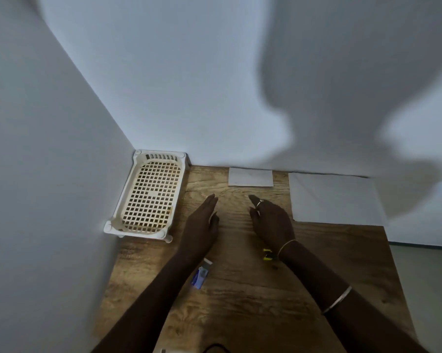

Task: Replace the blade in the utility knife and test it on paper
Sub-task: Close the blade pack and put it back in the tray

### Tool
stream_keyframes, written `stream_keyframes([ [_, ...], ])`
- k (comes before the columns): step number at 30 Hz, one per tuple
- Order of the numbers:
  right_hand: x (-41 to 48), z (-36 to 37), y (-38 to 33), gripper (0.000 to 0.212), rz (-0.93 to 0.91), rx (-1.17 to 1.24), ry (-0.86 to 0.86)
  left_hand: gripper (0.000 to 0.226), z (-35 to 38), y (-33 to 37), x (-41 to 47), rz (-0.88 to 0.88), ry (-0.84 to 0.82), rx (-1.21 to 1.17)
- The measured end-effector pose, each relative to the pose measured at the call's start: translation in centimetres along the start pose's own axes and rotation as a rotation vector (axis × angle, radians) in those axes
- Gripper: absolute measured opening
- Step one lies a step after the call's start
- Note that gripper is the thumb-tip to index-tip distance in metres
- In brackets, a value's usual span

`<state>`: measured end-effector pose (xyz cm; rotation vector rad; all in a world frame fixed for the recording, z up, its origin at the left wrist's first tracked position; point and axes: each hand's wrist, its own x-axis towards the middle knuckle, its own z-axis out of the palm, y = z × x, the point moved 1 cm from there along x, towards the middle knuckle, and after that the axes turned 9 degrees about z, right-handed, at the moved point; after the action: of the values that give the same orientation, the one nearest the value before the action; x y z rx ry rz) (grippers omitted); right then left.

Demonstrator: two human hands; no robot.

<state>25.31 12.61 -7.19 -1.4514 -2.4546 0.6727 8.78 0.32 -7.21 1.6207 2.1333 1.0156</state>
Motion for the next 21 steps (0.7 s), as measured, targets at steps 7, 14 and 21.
stream_keyframes([
  [7,-8.4,3.0,-1.7,0.027,0.088,0.237,-0.111,0.032,-3.2,-2.3,-9.8,-0.139,0.053,-0.119],
  [14,-13.2,7.1,-3.4,0.017,0.18,0.36,-0.194,0.053,-2.7,-3.1,-13.8,-0.116,-0.291,0.029],
  [21,-13.5,8.5,-4.8,0.019,0.217,0.332,-0.185,0.058,-1.6,-3.9,-13.6,-0.104,-0.325,0.062],
])
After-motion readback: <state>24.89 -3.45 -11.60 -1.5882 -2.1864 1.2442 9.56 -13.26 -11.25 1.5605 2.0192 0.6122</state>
